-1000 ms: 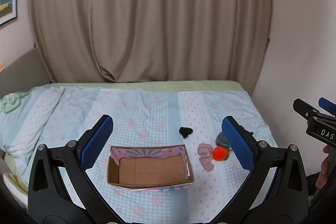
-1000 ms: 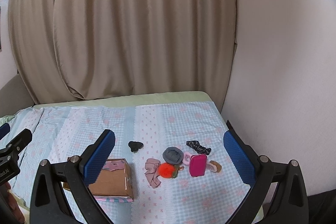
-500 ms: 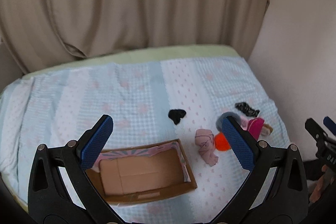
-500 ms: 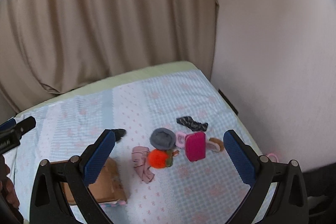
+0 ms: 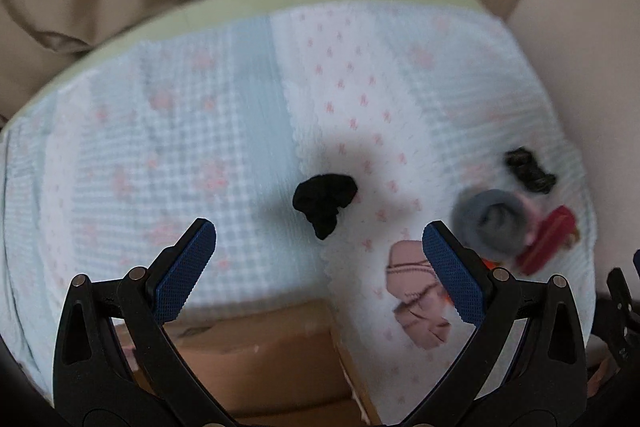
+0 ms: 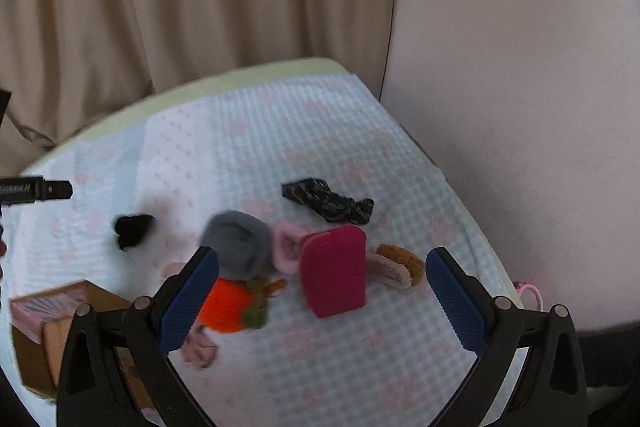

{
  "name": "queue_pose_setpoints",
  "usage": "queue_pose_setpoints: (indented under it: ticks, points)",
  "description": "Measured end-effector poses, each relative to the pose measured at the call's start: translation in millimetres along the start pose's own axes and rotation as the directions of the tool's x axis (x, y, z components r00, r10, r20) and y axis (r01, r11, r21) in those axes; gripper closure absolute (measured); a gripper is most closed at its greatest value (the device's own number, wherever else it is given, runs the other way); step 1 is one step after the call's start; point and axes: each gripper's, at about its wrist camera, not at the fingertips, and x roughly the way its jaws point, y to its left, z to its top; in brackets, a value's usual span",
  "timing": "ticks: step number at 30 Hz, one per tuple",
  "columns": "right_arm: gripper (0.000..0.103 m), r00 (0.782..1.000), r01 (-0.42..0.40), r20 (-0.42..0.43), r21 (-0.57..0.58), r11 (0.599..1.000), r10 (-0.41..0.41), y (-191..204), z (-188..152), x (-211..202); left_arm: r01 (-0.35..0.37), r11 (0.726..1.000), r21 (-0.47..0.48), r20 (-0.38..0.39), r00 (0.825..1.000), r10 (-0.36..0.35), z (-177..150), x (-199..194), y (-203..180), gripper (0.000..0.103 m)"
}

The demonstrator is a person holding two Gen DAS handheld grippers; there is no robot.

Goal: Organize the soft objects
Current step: 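Grasp the black fuzzy clip with the left tool while the right tool grasps the magenta pouch, then carry the black clip and magenta pouch into the box and open both tools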

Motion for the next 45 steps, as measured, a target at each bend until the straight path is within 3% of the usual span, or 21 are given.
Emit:
queue_pose_setpoints:
  ticks: [5, 10, 13, 18, 23, 27, 30, 34, 45]
  points:
    - [0.0, 0.999, -0.01, -0.038, -0.019, 1.0, 0.009, -9.3, -10.4, 46.1, -0.017, 1.0, 0.021, -0.126, 0.992, 0.02, 11.4, 70.2, -4.5, 0.005]
    - [0.0, 0.998, -0.029, -0.066, -0.047, 0.998, 0.026, -14.0, -23.9, 84.8, -0.043, 0.999, 0.03, -0.269, 0.962, 0.049, 12.4, 131.7, -5.4, 0.01]
    - [0.0, 0.996, -0.046, -0.08, -0.062, 0.997, 0.041, -15.3, -29.1, 103.0, -0.049, 0.999, 0.02, -0.31, 0.949, 0.052, 11.3, 152.2, -2.6, 0.013]
    - [0.001, 0.992, -0.078, -0.104, -0.067, 0.995, 0.07, -18.6, -35.9, 126.3, -0.05, 0.998, 0.022, -0.364, 0.93, 0.055, 9.6, 177.0, -2.2, 0.025]
    - [0.019, 0.985, -0.119, -0.135, -0.096, 0.988, 0.106, -15.9, -39.3, 141.6, -0.056, 0.998, 0.012, -0.394, 0.917, 0.056, 7.0, 194.9, -0.3, 0.041]
    - [0.037, 0.982, -0.139, -0.147, -0.111, 0.984, 0.122, -14.4, -38.5, 145.0, -0.027, 0.999, -0.028, -0.388, 0.921, 0.014, 7.8, 199.5, 2.4, 0.071]
    - [0.045, 0.979, -0.153, -0.149, -0.097, 0.983, 0.137, -16.1, -38.1, 144.2, -0.03, 1.0, -0.006, -0.38, 0.925, 0.025, 12.4, 198.7, -0.3, 0.081]
    - [0.053, 0.98, -0.146, -0.153, -0.099, 0.984, 0.13, -14.4, -39.2, 140.0, -0.028, 1.0, -0.007, -0.369, 0.929, 0.024, 29.5, 186.8, -9.1, 0.086]
    - [0.058, 0.988, -0.118, -0.107, -0.03, 0.992, 0.115, -24.3, -37.7, 99.8, 0.024, 0.999, 0.037, -0.222, 0.975, -0.015, 33.7, 93.5, -37.8, 0.086]
